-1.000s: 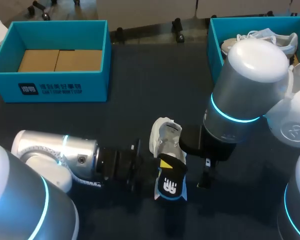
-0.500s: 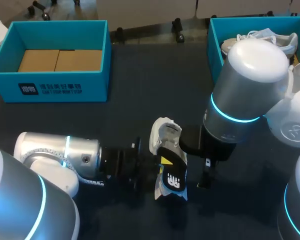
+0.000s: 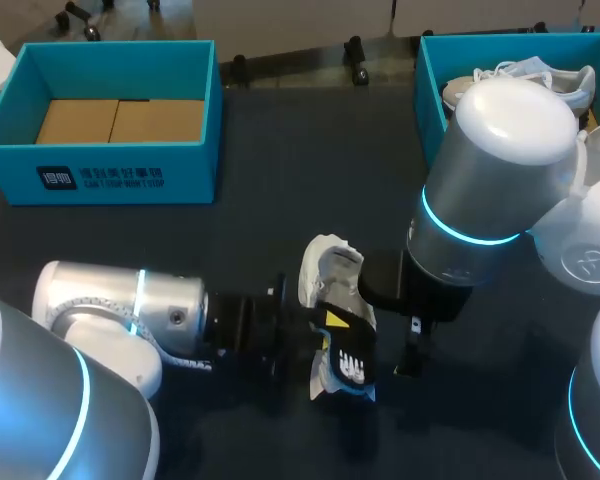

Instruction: Take the shoe out of the shoebox, open the shoe tongue, remove and reinsert the insole, then place the shoe into the shoebox

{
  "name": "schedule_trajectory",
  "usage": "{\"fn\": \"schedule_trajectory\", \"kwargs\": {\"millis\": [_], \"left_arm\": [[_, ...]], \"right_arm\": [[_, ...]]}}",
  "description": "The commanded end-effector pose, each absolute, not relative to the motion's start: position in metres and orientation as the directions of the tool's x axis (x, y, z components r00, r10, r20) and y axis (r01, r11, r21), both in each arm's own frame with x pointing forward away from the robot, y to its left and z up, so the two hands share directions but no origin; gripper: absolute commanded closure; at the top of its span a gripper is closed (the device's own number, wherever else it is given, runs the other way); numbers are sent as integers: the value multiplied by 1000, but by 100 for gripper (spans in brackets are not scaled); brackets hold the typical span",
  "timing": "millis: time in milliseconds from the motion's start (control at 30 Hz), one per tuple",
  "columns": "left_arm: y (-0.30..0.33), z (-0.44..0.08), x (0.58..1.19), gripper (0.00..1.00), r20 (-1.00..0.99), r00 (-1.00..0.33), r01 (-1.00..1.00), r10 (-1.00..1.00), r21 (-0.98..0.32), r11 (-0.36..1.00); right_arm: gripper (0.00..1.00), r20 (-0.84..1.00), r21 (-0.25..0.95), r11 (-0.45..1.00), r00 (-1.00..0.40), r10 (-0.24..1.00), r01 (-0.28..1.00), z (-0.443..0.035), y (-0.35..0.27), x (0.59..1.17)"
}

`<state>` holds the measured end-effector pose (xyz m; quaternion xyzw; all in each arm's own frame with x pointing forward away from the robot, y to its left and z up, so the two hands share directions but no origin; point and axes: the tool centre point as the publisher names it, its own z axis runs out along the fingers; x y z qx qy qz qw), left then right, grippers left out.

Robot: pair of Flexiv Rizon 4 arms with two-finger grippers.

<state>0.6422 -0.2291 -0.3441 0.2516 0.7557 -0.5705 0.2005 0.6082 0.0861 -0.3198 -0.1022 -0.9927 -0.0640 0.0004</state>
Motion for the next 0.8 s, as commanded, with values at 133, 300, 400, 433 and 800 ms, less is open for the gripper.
{"fn": "schedule_trajectory", "kwargs": {"millis": [133, 300, 400, 433, 800], "left_arm": [[-229, -333, 636, 71, -598, -786, 618, 157, -756, 213], [-233, -326, 630, 72, -609, -775, 632, 169, -747, 207], [-236, -321, 628, 71, -616, -769, 639, 171, -742, 204], [-238, -320, 627, 71, -617, -768, 640, 171, -741, 204], [-251, -316, 615, 75, -632, -746, 665, 209, -716, 210]], "right_arm": [[0, 14, 128, 971, -979, 203, 203, -322, 87, 608], [0, 14, 128, 971, -979, 203, 203, -322, 87, 608], [0, 14, 128, 971, -979, 203, 203, -322, 87, 608], [0, 14, 128, 971, -979, 203, 203, -322, 87, 608], [0, 14, 128, 971, -979, 203, 203, -322, 87, 608]]}}
